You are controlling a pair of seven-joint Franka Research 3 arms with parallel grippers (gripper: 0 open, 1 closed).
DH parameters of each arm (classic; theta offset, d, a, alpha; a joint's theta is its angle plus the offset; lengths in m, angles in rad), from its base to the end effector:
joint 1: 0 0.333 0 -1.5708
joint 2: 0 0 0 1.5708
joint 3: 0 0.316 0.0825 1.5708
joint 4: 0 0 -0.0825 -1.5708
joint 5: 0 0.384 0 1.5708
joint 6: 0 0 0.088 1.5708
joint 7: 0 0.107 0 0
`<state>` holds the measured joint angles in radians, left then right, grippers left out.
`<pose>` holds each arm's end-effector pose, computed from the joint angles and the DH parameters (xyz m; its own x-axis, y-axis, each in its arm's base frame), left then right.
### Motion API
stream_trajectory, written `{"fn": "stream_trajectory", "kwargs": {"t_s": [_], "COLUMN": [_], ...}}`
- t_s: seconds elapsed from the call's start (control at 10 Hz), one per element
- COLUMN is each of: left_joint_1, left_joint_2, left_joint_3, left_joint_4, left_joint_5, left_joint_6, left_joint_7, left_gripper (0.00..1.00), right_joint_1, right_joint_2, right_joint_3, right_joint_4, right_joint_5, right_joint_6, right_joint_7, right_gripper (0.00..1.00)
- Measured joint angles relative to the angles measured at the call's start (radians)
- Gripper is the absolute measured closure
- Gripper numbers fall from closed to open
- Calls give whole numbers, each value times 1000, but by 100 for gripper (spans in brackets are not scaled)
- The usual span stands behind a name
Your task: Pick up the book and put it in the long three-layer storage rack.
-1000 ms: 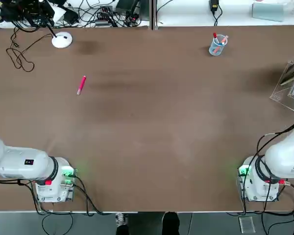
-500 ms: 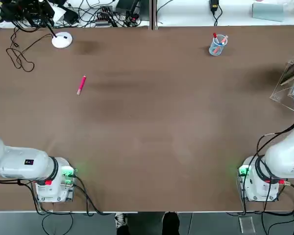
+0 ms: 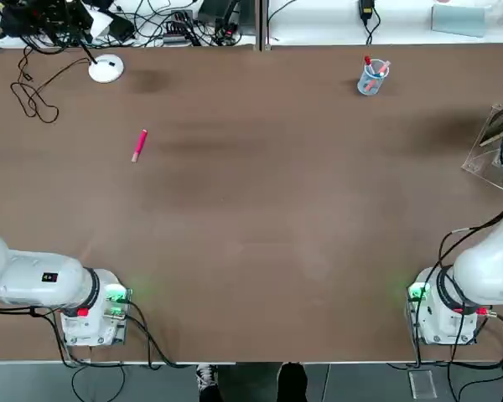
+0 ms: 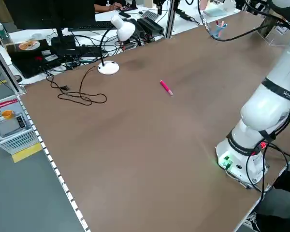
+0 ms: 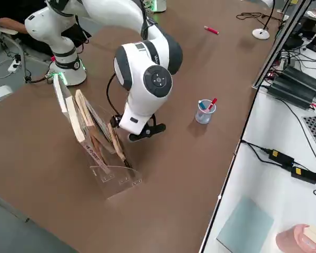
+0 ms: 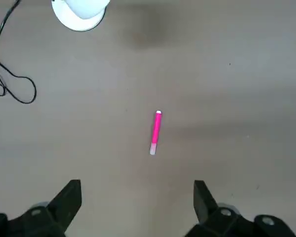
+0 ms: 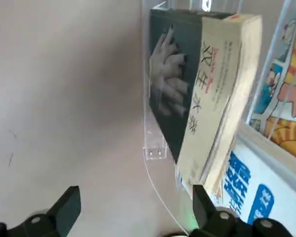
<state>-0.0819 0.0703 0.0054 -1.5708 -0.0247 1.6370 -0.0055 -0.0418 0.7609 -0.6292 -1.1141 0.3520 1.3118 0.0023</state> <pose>0.5790 -0.0470 0.5904 0.9976 -0.0693 -0.0043 -0.0692 -0.9973 0.0242 0.6270 -0.2824 0.3863 0.7300 -0.5345 -0.4260 -0.5611 -0.8245 0.0730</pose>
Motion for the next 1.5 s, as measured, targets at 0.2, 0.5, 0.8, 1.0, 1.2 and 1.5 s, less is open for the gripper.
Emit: {"fn": "stream_trajectory", "kwargs": {"t_s": [0.2, 0.5, 0.8, 1.0, 1.2, 1.5], "left_joint_1": [0, 1, 4, 12, 22, 23], "left_joint_2": [0, 0, 8, 17, 27, 36], "left_joint_3": [0, 1, 6, 12, 13, 13], "left_joint_4": [2, 4, 40, 62, 70, 74], "left_joint_5": [0, 0, 0, 0, 0, 0], "left_joint_6": [0, 0, 1, 1, 1, 1], "left_joint_7": [0, 0, 0, 0, 1, 2], "left_gripper": [0, 0, 0, 0, 0, 0], "right_joint_1": [1, 21, 66, 106, 152, 220], "right_joint_2": [0, -1, -1, -1, -1, -2], "right_joint_3": [0, 0, 0, 0, 1, 1], "right_joint_4": [3, 5, 4, 1, -18, -60], "right_joint_5": [0, 0, -7, -15, -17, -16], "right_joint_6": [-3, 10, 45, 79, 134, 208], "right_joint_7": [-54, -182, -317, -384, -406, -404], "right_gripper": [0, 0, 0, 0, 0, 0]}}
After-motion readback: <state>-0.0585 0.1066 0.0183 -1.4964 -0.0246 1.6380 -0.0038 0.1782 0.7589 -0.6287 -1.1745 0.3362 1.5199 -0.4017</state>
